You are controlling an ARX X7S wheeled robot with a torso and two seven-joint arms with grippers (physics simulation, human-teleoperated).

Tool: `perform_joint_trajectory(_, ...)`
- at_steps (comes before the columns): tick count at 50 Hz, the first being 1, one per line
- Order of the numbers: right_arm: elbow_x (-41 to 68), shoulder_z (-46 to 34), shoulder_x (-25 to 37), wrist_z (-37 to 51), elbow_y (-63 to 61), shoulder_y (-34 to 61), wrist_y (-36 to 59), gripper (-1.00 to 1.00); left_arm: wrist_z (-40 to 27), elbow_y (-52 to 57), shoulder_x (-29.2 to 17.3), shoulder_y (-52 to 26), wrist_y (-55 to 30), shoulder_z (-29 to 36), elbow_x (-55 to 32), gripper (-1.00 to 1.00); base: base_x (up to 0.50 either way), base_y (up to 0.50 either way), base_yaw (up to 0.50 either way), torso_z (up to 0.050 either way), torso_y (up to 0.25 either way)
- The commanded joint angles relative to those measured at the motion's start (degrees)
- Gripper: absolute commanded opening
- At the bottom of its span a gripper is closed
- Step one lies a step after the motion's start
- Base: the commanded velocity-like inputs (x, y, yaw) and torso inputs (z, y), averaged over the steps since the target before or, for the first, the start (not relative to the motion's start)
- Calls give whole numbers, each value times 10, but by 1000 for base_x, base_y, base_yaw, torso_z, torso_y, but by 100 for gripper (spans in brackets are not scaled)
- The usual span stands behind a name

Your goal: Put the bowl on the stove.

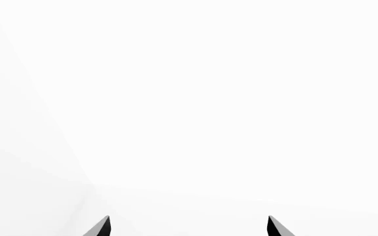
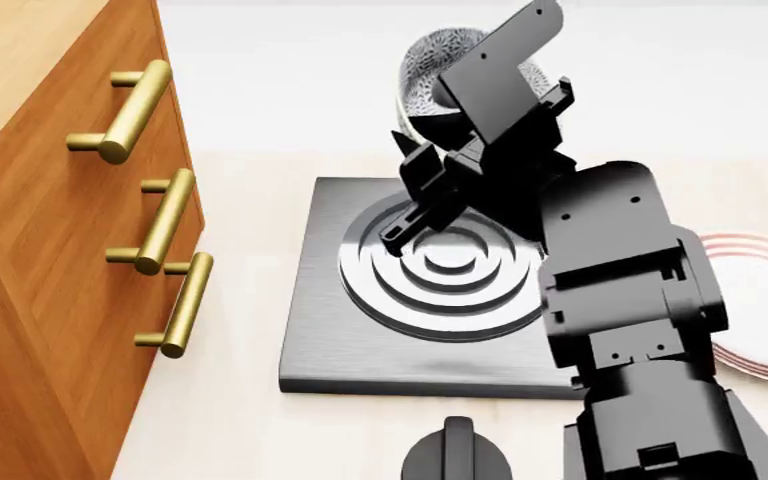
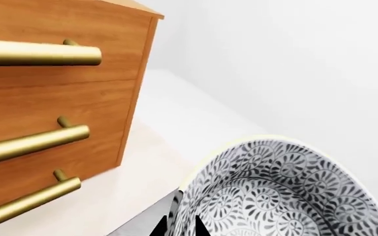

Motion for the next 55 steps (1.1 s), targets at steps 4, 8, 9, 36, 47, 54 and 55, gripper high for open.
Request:
perform_joint_trajectory(4,-44,64,-36,-3,20,2,27,-100,10,0,9,-1,-7,-19,2,100,0,0,0,0,0)
perform_joint_trajectory(8,-49,65,-36,7,20,-1,44,-100,11,-2,10,-3,-6,-15,2,100,0,0,0,0,0)
perform_joint_trajectory(9,-49,67,-36,13,20,-5,49,-100,11,-2,10,-5,-6,-13,2,100,0,0,0,0,0)
perform_joint_trajectory(36,-48,88,-35,25,20,-36,41,-100,13,-4,14,-5,-6,-8,6,100,0,0,0,0,0)
perform_joint_trajectory(47,-48,101,-37,25,20,-39,41,-100,12,-4,15,-5,-5,-10,6,100,0,0,0,0,1)
perform_joint_trajectory(54,-53,90,-36,30,20,-41,20,-100,13,-5,16,-4,-5,-9,6,100,0,0,0,0,0)
perform_joint_trajectory(55,-52,90,-36,30,20,-41,20,-100,13,-5,17,-4,-5,-9,6,100,0,0,0,0,0)
